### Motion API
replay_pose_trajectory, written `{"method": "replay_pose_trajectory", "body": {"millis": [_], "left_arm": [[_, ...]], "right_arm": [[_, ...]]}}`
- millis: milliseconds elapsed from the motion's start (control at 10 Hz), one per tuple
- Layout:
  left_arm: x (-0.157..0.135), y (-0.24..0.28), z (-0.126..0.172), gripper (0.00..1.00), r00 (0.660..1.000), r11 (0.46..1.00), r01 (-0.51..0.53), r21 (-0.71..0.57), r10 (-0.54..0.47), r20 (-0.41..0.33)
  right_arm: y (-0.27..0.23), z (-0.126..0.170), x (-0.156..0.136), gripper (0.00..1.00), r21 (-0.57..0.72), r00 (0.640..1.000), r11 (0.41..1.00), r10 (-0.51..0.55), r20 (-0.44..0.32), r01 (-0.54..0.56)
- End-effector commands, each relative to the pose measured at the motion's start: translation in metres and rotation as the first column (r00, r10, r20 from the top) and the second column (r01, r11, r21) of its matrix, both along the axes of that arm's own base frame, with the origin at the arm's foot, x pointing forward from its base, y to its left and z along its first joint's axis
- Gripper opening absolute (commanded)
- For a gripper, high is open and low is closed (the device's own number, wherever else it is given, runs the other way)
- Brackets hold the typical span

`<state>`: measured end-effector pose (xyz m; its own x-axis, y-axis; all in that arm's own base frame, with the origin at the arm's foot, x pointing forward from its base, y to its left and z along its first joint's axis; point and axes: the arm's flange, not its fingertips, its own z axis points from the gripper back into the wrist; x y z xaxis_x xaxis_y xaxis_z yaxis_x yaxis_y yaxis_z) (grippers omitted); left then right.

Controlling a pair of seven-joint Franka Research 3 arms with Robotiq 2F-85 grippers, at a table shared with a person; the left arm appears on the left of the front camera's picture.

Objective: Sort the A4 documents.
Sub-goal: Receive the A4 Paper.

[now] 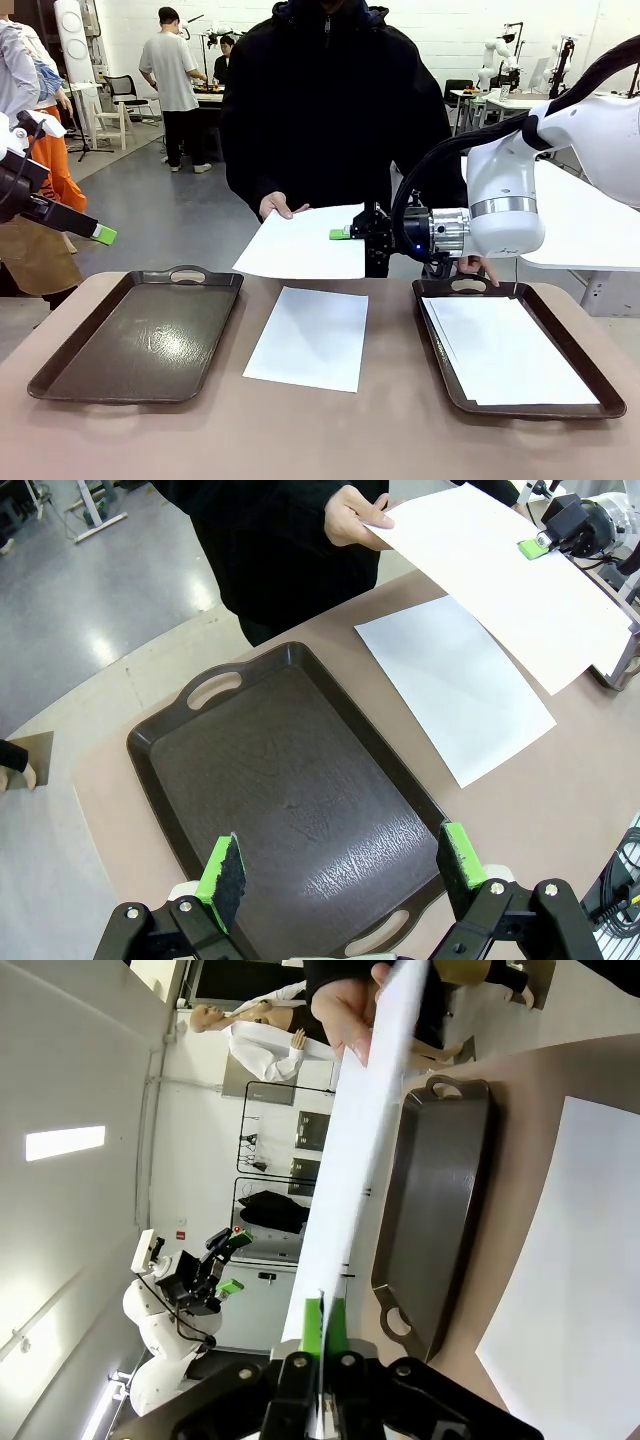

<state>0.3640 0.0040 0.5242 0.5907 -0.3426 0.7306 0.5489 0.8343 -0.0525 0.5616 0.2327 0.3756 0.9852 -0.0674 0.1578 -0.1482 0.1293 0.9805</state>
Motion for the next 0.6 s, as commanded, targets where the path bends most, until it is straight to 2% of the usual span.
{"method": "replay_pose_trajectory", "body": {"millis": [0, 400, 500], "left_arm": [[0.0015, 0.001, -0.0024, 1.0, 1.0, 1.0, 0.001, -0.011, -0.001, 0.004], [0.0015, 0.001, -0.0024, 1.0, 1.0, 1.0, 0.001, -0.011, -0.001, 0.004], [0.0015, 0.001, -0.0024, 1.0, 1.0, 1.0, 0.001, -0.011, -0.001, 0.004]], "right_arm": [[0.0005, -0.0024, 0.0037, 0.0, 0.028, 1.0, 0.999, 0.014, 0.021, -0.014], [-0.0044, 0.0037, 0.0018, 0.0, 0.046, 0.998, 0.998, 0.032, 0.049, -0.034], [0.0, 0.0012, -0.0008, 0.0, 0.014, 1.0, 1.0, 0.014, 0.003, -0.014]]}}
